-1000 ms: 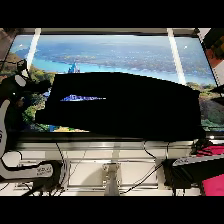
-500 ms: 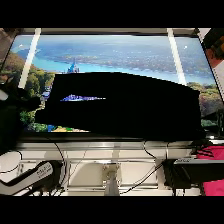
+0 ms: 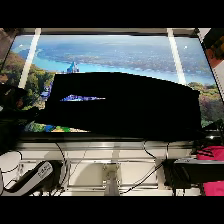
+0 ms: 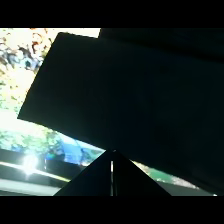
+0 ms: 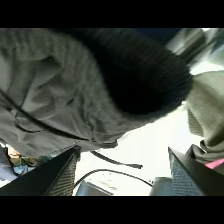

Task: Fold the clothes and pants, and hang the long-sleeved shirts on hangers.

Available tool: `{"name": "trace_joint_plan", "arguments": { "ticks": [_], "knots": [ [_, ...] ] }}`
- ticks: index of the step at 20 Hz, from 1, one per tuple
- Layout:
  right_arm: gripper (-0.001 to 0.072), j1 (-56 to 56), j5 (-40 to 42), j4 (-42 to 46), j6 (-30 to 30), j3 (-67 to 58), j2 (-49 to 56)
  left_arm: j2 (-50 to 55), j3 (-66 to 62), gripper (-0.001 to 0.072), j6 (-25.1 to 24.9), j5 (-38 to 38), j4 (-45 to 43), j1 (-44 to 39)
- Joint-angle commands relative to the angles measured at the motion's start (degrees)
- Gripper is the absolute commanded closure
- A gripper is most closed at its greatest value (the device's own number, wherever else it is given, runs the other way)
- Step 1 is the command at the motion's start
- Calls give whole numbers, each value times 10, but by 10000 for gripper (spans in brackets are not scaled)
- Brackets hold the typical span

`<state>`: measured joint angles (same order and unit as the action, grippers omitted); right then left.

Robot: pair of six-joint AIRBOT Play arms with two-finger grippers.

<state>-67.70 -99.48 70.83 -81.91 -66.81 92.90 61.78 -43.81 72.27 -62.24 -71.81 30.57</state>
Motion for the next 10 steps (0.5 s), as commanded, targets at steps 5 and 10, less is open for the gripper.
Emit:
{"name": "trace_joint_plan", "arguments": {
  "ticks": [5,10],
  "knots": [
    [92,42,19,6,-24,28,39,-2,3,300,25,-10,3,3],
    [522,59,19,-50,41,28,43,-2,5,288,42,-45,-64,23]
  ]
}}
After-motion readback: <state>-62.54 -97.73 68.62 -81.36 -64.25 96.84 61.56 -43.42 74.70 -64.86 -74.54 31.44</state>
